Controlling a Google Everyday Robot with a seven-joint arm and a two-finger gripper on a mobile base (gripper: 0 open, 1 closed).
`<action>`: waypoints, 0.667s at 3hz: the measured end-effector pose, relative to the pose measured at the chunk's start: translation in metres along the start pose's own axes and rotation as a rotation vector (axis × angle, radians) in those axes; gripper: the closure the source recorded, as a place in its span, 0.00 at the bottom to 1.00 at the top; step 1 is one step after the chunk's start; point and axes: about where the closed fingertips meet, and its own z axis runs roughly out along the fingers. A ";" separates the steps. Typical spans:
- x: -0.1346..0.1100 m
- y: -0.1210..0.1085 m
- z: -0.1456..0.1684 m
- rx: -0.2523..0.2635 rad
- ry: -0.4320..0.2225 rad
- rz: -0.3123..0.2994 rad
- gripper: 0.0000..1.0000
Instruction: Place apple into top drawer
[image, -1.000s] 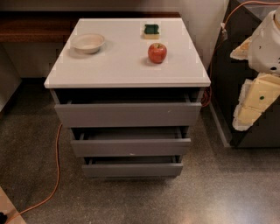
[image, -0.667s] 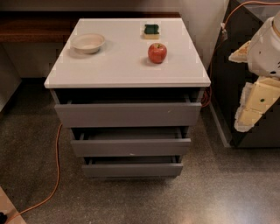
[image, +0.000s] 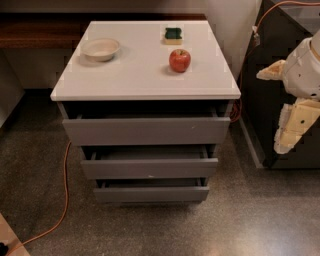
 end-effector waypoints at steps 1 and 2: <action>0.010 -0.008 0.029 -0.005 -0.013 -0.072 0.00; 0.010 -0.018 0.055 0.008 -0.050 -0.137 0.00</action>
Offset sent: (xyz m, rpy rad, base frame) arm 0.0526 0.0038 -0.0758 0.0368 -0.0790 0.2196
